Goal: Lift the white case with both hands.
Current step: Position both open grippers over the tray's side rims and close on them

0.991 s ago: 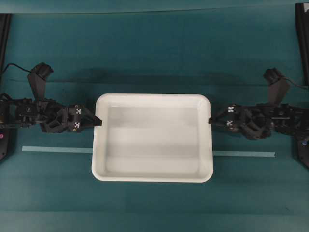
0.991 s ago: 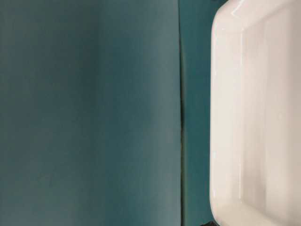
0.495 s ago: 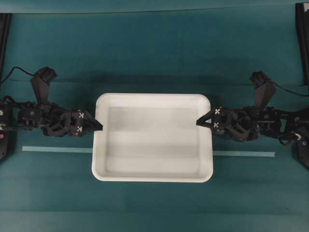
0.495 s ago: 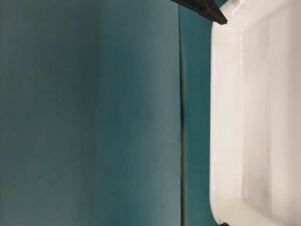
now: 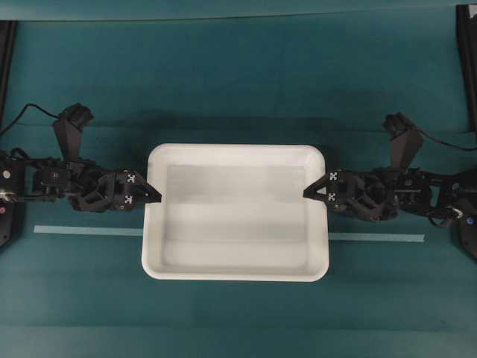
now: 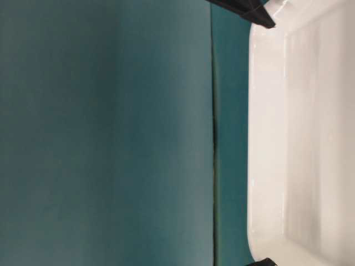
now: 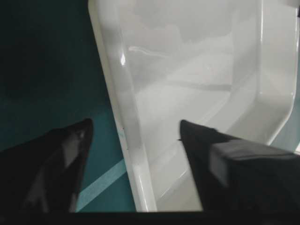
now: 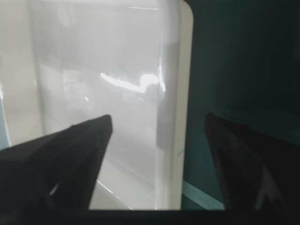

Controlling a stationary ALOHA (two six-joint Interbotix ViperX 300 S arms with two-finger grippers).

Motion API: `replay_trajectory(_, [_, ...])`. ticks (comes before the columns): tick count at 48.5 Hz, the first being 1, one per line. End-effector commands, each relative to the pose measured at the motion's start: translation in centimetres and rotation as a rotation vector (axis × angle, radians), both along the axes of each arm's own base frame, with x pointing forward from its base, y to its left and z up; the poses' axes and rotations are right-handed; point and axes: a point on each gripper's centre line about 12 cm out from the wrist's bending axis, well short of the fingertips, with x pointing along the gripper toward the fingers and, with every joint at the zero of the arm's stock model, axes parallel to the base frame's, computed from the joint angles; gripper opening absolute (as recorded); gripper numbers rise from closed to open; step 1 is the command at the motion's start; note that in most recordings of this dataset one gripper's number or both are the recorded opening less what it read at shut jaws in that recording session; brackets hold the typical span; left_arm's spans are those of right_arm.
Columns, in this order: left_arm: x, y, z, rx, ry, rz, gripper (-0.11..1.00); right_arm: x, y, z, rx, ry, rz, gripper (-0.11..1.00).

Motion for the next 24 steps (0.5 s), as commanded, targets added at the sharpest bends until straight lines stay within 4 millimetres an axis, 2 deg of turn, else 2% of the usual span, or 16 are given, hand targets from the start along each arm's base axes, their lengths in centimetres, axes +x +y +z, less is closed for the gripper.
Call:
replay_trajectory(1, [0.4,-0.06,-0.32,-0.004,0.015,-0.002,0.75,0.28,0.09,-0.24,0.016,0.023,-0.001,0.77])
replay_trajectory(5, [0.49,-0.05,-0.34,-0.006,0.021,-0.001,0.54,0.07,0.05,-0.57,0.049,0.072,-0.011,0.6])
replay_trajectory(10, [0.52,0.04,-0.43,-0.016,0.034,0.009,0.24,0.1,0.05,-0.73,0.066,0.104,-0.008,0.33])
replay_trajectory(13, [0.51,0.04,-0.5,-0.034,0.045,0.021,0.11,0.17,0.12,-0.72,0.069,0.11,-0.002,0.19])
replay_trajectory(16, [0.46,0.04,-0.67,-0.048,0.064,0.03,0.07,0.26,0.18,-0.68,0.073,0.11,-0.002,0.11])
replay_trajectory(24, [0.45,-0.16,-0.75,-0.054,0.082,0.028,0.07,0.52,0.11,-0.33,0.076,0.098,-0.005,0.11])
